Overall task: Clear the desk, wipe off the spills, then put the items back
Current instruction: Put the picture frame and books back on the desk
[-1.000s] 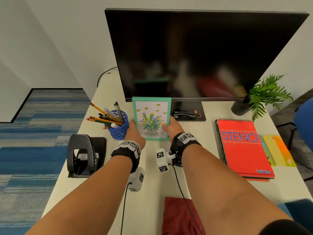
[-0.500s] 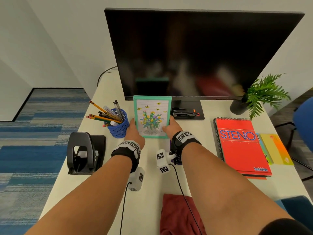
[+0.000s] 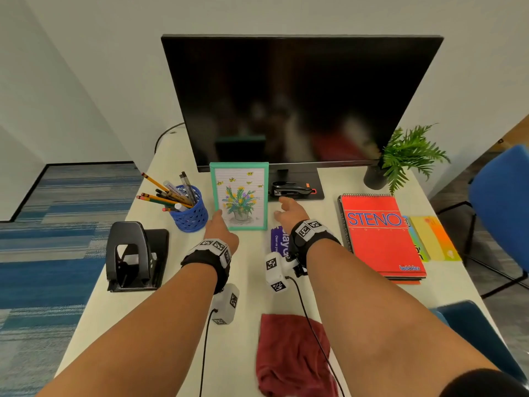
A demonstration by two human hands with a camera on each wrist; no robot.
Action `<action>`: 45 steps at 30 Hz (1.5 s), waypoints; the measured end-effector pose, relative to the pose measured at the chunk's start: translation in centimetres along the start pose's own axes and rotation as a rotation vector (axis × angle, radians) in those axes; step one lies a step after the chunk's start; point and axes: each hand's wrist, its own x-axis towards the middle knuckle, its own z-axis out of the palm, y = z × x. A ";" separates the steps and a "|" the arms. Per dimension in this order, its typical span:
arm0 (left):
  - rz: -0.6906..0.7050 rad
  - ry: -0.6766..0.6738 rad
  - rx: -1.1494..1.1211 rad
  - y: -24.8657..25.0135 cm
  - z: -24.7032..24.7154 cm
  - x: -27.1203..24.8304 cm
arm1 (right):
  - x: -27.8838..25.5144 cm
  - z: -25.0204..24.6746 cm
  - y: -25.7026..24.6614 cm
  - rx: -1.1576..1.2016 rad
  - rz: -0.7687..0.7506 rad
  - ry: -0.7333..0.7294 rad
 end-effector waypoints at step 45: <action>0.101 -0.480 0.110 15.3 18.6 -8.3 | -4.8 -22.7 9.5 -1.259 0.194 -0.267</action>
